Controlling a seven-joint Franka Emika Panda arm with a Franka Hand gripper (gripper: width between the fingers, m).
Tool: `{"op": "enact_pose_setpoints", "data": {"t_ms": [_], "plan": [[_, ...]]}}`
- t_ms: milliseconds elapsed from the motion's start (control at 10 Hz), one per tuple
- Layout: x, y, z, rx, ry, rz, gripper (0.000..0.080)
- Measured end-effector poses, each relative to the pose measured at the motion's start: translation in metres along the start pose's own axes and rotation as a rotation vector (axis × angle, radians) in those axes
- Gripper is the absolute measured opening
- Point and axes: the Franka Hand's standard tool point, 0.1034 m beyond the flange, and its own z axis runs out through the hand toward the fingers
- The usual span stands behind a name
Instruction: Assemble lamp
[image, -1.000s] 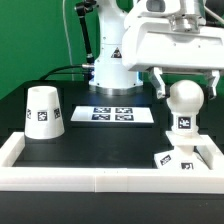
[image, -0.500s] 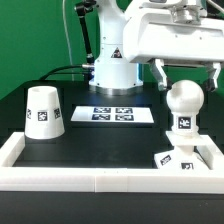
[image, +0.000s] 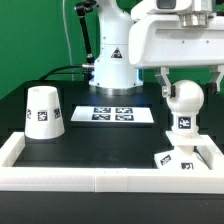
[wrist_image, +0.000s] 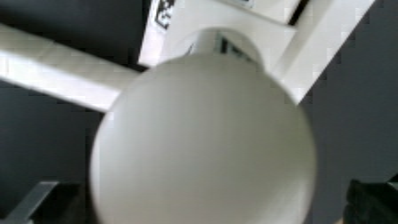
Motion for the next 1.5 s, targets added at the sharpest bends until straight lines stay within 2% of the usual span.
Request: {"op": "enact_pose_setpoints", "data": {"t_ms": [300, 400, 700, 800, 1200, 1500], "plan": [[-0.005, 0.004, 0.005, 0.039, -0.159, -0.003, 0.0698], [0.0, 0.009, 0.007, 0.03, -0.131, -0.011, 0.0698], [-0.001, 0.01, 0.01, 0.027, -0.121, -0.013, 0.0698], [-0.001, 0.01, 0.009, 0.027, -0.121, -0.013, 0.0589], [-0.001, 0.01, 0.01, 0.026, -0.121, 0.008, 0.0576], [0.003, 0.005, 0.01, 0.012, -0.13, 0.318, 0.0577]]}}
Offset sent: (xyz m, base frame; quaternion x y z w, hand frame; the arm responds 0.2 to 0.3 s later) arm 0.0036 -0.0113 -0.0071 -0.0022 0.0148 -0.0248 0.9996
